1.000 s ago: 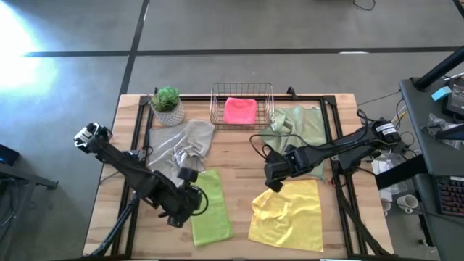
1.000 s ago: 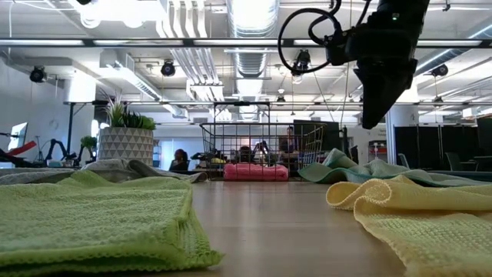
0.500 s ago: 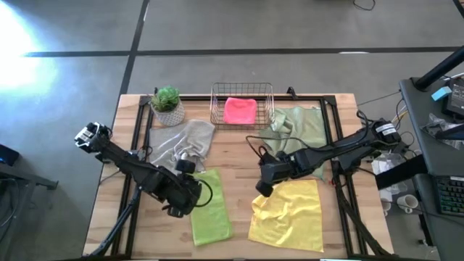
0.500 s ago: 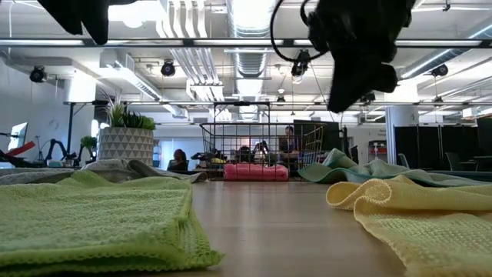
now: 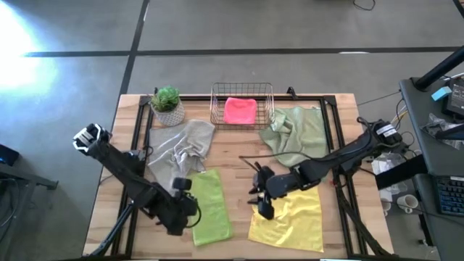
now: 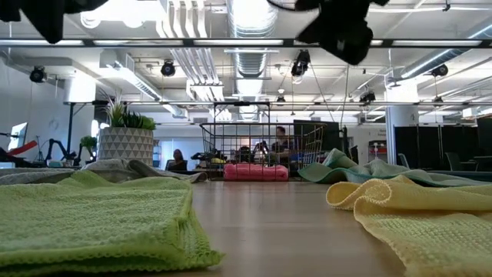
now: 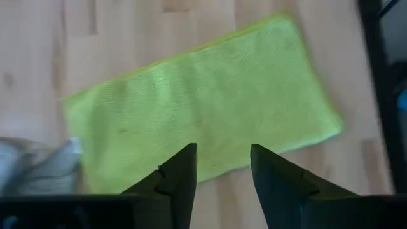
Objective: Fold microfiber towels
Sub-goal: Fold the light green towel
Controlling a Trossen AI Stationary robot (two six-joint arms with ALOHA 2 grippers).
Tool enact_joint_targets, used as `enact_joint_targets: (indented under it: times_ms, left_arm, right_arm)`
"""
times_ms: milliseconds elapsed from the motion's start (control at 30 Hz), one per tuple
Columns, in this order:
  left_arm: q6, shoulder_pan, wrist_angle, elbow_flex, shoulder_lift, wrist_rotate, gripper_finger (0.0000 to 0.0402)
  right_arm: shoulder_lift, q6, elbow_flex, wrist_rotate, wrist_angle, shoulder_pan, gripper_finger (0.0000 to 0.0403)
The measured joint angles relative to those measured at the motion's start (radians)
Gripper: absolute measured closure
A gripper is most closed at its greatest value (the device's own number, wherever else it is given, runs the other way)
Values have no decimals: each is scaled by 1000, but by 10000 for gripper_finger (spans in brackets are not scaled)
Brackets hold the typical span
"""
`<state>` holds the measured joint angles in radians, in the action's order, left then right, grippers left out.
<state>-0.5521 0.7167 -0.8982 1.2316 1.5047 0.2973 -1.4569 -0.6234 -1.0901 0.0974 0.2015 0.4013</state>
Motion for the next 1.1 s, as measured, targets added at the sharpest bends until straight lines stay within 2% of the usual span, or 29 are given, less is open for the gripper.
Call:
enact_joint_targets:
  times_ms: [233, 433, 600, 800, 1100]
  left_arm:
    - [-44, 96, 183, -48, 35, -1, 269]
    - [-53, 155, 340, -45, 145, -2, 269]
    - [-151, 187, 347, -13, 253, -8, 269]
    - [-149, 208, 354, 37, 343, -13, 269]
    - [-149, 206, 394, 32, 417, -11, 269]
  right_arm:
    - [-41, 233, 0, 0, -132, 70, 206]
    - [-105, 321, -8, 5, -183, 87, 205]
    - [-193, 400, -83, -30, -184, 90, 206]
    - [-314, 485, -200, -57, -159, 100, 208]
    - [-499, 567, -382, -80, -25, 103, 215]
